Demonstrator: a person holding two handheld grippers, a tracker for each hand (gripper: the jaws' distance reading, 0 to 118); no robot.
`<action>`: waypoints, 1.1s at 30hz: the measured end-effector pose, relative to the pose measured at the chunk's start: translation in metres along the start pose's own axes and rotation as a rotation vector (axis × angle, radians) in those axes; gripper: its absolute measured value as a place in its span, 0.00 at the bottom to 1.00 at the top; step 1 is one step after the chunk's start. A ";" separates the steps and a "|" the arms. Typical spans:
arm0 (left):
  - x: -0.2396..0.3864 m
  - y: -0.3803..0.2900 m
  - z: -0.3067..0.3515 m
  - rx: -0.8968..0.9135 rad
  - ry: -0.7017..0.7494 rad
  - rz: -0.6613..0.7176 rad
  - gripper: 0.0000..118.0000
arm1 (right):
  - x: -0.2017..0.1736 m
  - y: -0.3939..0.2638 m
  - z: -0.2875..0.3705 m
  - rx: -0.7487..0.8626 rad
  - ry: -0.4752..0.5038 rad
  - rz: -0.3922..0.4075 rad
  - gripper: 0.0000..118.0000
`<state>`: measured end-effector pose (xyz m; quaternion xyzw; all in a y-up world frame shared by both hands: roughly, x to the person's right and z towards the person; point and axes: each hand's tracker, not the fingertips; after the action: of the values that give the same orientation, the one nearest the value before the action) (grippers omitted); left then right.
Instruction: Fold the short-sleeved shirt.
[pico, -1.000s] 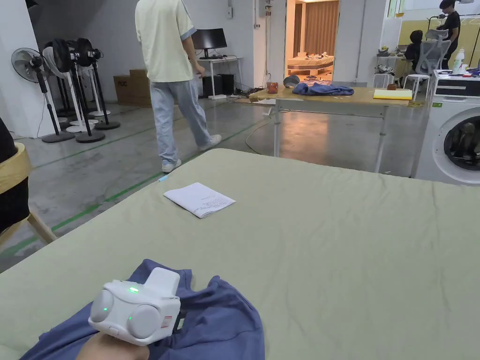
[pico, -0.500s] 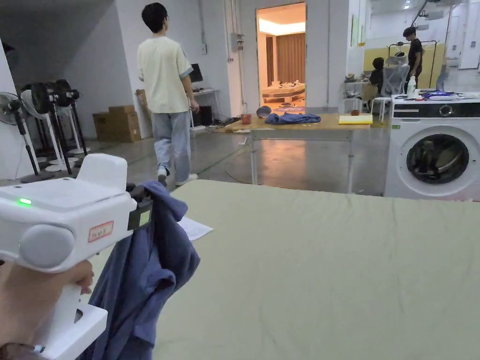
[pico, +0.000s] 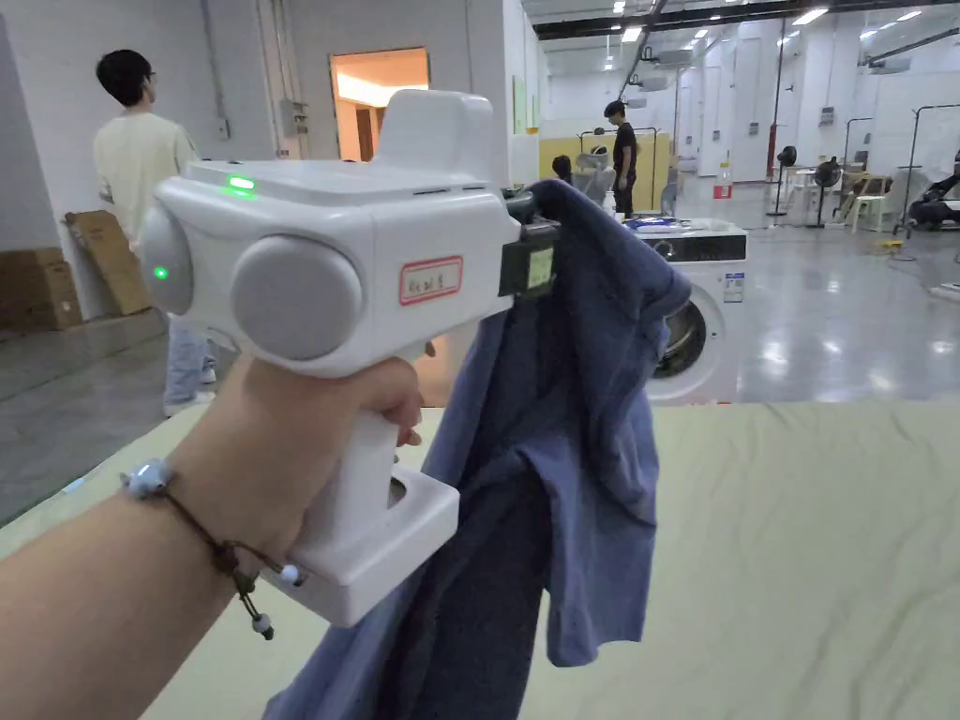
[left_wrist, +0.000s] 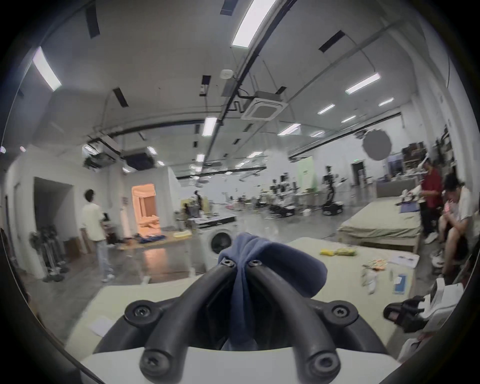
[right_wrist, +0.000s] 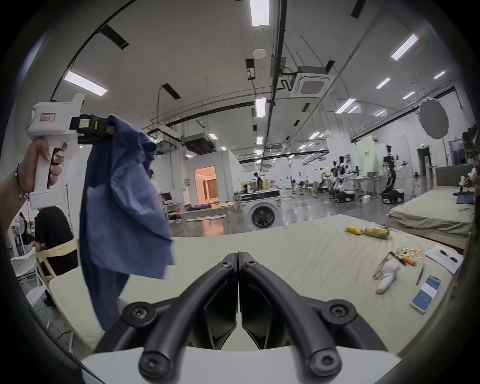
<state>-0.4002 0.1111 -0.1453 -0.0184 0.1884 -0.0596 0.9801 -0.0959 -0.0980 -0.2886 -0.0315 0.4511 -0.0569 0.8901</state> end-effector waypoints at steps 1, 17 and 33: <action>0.012 -0.009 -0.013 -0.036 -0.055 0.013 0.00 | 0.006 0.001 0.004 0.002 -0.017 0.004 0.00; 0.054 -0.326 -0.083 -0.875 -0.204 0.347 0.65 | 0.036 -0.049 0.005 -0.182 -0.086 -0.003 0.00; 0.015 -0.239 0.140 -0.044 0.486 0.107 0.00 | -0.012 -0.031 0.005 0.085 -0.014 0.035 0.00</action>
<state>-0.3603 -0.1257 -0.0066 -0.0148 0.4204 -0.0060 0.9072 -0.1012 -0.1268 -0.2734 0.0137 0.4426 -0.0604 0.8946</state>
